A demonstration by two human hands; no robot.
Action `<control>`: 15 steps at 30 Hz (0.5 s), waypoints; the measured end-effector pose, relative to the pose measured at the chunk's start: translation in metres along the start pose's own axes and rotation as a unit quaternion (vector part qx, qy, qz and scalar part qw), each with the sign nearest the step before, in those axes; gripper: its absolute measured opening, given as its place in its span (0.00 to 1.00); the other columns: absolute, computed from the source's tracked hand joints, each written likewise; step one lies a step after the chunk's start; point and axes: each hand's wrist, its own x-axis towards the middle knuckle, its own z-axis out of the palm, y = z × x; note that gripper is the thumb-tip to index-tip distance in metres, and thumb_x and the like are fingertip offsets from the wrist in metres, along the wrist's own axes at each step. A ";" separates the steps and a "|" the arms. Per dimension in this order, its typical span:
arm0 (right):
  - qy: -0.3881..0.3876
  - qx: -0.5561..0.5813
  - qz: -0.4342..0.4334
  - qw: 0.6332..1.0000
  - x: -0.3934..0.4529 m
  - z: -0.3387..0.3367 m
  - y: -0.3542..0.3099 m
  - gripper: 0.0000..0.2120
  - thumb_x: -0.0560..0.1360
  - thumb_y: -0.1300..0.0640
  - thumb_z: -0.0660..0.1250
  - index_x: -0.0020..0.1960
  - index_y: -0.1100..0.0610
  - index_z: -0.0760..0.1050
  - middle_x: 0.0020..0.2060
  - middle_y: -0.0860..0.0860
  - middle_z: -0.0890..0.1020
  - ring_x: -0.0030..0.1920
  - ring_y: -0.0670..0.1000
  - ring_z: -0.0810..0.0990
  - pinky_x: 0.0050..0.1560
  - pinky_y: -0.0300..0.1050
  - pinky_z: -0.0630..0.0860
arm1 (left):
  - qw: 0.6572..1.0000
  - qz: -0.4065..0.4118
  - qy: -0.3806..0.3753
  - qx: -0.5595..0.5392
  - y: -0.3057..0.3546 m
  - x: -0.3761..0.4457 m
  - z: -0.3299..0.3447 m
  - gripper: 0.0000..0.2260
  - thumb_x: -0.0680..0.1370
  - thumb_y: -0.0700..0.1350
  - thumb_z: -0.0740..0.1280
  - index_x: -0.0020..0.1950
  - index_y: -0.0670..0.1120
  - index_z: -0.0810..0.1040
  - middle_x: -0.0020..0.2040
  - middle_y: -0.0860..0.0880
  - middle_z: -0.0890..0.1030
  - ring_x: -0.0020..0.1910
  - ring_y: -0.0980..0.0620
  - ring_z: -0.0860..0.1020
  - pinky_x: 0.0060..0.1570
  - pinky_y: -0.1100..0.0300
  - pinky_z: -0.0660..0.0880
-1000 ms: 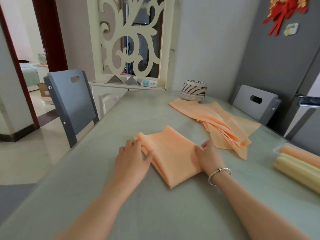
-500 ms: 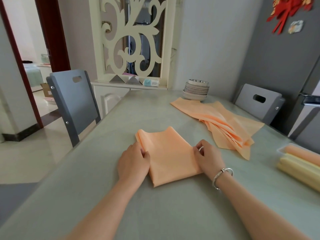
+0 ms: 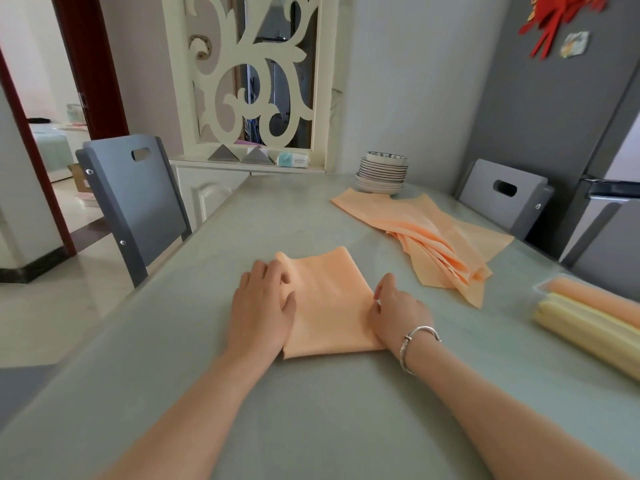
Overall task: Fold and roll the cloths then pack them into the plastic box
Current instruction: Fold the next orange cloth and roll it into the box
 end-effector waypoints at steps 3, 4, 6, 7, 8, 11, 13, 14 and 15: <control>-0.014 -0.022 0.000 1.000 -0.008 -0.005 0.002 0.08 0.77 0.59 0.53 0.56 0.56 0.61 0.37 0.51 0.75 0.38 0.57 0.74 0.32 0.45 0.64 | 0.984 0.060 -0.110 -0.128 0.007 -0.007 -0.007 0.04 0.72 0.43 0.70 0.41 0.51 0.77 0.42 0.56 0.74 0.37 0.56 0.72 0.43 0.60 0.71; -0.004 -0.034 -0.019 0.999 -0.011 -0.008 0.005 0.08 0.77 0.57 0.54 0.56 0.56 0.61 0.39 0.52 0.76 0.40 0.57 0.75 0.34 0.46 0.66 | 0.975 0.072 -0.159 -0.140 0.008 -0.011 -0.008 0.03 0.72 0.46 0.71 0.41 0.53 0.78 0.42 0.57 0.74 0.38 0.58 0.72 0.42 0.63 0.70; 0.043 -0.032 -0.099 0.994 -0.016 -0.012 0.013 0.09 0.76 0.52 0.58 0.55 0.54 0.64 0.47 0.50 0.75 0.48 0.54 0.74 0.44 0.48 0.70 | 0.964 0.086 -0.220 -0.125 0.004 -0.016 -0.009 0.02 0.73 0.51 0.70 0.44 0.55 0.78 0.45 0.58 0.74 0.41 0.61 0.72 0.45 0.64 0.71; 0.052 -0.006 -0.150 0.987 -0.020 -0.013 0.016 0.10 0.75 0.49 0.61 0.53 0.52 0.66 0.48 0.48 0.74 0.50 0.52 0.72 0.49 0.47 0.69 | 0.963 0.091 -0.231 -0.106 0.000 -0.017 -0.009 0.04 0.73 0.53 0.69 0.45 0.55 0.77 0.46 0.58 0.74 0.43 0.62 0.71 0.47 0.63 0.71; 0.035 0.040 -0.195 0.979 -0.024 -0.017 0.018 0.10 0.74 0.47 0.64 0.51 0.50 0.67 0.47 0.46 0.73 0.49 0.49 0.71 0.50 0.45 0.68 | 0.964 0.096 -0.235 -0.086 -0.003 -0.017 -0.010 0.05 0.73 0.54 0.69 0.46 0.55 0.76 0.47 0.59 0.73 0.44 0.62 0.71 0.49 0.61 0.71; -0.110 0.144 -0.269 0.946 -0.035 -0.026 0.022 0.11 0.69 0.48 0.71 0.47 0.48 0.71 0.44 0.44 0.76 0.46 0.43 0.73 0.48 0.39 0.70 | 0.966 0.101 -0.234 -0.043 -0.007 -0.017 -0.015 0.08 0.75 0.54 0.67 0.46 0.53 0.71 0.47 0.58 0.71 0.46 0.58 0.69 0.51 0.58 0.70; -0.126 0.108 -0.306 0.937 -0.036 -0.028 0.027 0.09 0.70 0.51 0.70 0.48 0.49 0.73 0.46 0.43 0.76 0.47 0.42 0.73 0.49 0.37 0.70 | 0.965 0.104 -0.240 -0.009 -0.007 -0.018 -0.020 0.09 0.76 0.53 0.66 0.46 0.51 0.69 0.46 0.58 0.69 0.48 0.54 0.70 0.51 0.56 0.69; -0.115 0.092 -0.316 0.937 -0.036 -0.030 0.028 0.09 0.70 0.54 0.68 0.49 0.50 0.74 0.45 0.43 0.75 0.47 0.42 0.73 0.50 0.37 0.70 | 0.964 0.107 -0.245 0.003 -0.007 -0.018 -0.022 0.09 0.76 0.54 0.65 0.45 0.51 0.68 0.45 0.59 0.68 0.48 0.53 0.70 0.50 0.56 0.69; -0.105 0.076 -0.316 0.940 -0.035 -0.031 0.028 0.09 0.69 0.56 0.67 0.49 0.51 0.74 0.45 0.43 0.75 0.48 0.43 0.73 0.51 0.38 0.70 | 0.962 0.107 -0.253 0.006 -0.006 -0.018 -0.025 0.10 0.76 0.55 0.65 0.43 0.52 0.68 0.44 0.58 0.68 0.47 0.53 0.70 0.49 0.57 0.68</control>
